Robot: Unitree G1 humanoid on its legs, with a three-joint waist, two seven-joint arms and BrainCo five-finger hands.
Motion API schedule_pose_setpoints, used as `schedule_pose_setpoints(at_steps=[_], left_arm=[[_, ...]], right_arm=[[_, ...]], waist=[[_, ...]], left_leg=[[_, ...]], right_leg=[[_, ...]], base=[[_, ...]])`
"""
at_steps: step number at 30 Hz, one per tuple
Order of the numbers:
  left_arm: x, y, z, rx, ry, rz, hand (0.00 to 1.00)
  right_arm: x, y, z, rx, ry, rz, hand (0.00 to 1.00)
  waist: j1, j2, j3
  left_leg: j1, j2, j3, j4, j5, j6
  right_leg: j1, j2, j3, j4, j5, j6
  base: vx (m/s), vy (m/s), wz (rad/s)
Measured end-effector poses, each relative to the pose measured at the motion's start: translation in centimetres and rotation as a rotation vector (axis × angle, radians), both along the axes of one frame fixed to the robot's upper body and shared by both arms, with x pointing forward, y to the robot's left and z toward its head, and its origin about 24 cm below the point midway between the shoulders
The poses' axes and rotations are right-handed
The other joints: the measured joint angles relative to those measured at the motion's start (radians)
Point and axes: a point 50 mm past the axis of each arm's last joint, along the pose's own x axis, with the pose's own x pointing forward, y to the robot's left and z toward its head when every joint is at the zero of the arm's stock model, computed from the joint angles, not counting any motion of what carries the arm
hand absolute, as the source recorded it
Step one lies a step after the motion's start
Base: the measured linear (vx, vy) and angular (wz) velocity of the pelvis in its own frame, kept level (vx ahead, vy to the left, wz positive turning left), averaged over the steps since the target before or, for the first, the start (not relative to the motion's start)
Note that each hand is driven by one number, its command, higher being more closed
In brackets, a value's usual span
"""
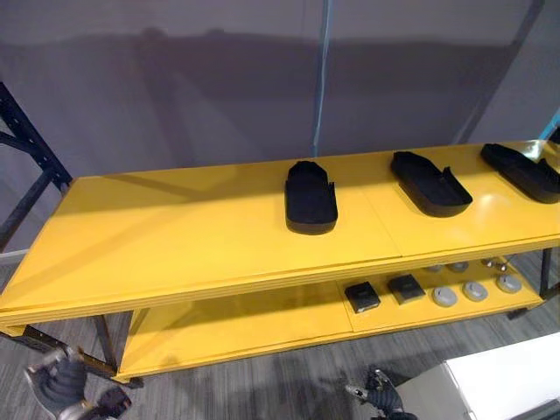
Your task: Walk over and take plastic housings, then place them on the shelf
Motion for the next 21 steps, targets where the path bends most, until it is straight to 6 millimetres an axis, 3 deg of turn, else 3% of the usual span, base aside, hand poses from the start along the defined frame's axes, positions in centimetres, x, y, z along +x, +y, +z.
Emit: schedule_pose_setpoints(at_steps=[2, 7, 14, 21], left_arm=[[-0.5, -1.3, -3.3, -0.149, 0.104, -0.054, 0.0], [0.3, -5.2, -8.1, -0.366, 0.253, -0.217, 0.0], [0.4, -8.4, -11.1, -0.463, 0.406, -0.364, 0.0], [0.3, -9.8, -12.4, -0.504, 0.504, -0.461, 0.0]], right_arm=[[-0.1, 0.7, -0.1, 0.019, 0.007, 0.006, 0.0], [-0.5, 0.8, -0.2, 0.028, 0.022, -0.002, 0.0], [-1.7, -0.1, -0.9, 0.015, 0.072, -0.06, 0.0], [-2.1, -0.8, -1.7, 0.007, 0.128, -0.117, 0.0]], waist=[[-0.001, -0.013, -0.012], [-0.005, -0.014, -0.018], [-0.014, -0.007, -0.018], [-0.042, 0.007, -0.013]], left_leg=[[0.007, -0.004, 0.009, 0.0, 0.0, 0.0], [0.016, -0.01, 0.022, 0.0, -0.004, 0.005], [0.027, -0.005, 0.062, 0.0, -0.013, -0.001], [0.036, 0.002, 0.092, 0.001, -0.016, -0.001]], right_leg=[[0.001, -0.007, 0.001, 0.014, -0.007, 0.004], [-0.008, -0.016, 0.016, 0.039, -0.021, 0.012], [-0.021, -0.01, 0.062, 0.045, -0.03, 0.008], [-0.023, 0.003, 0.099, 0.025, -0.028, 0.006]], base=[[0.0, 0.0, 0.0], [-0.02, 0.017, -0.07], [0.01, 0.005, -0.17], [0.02, -0.005, -0.15]])
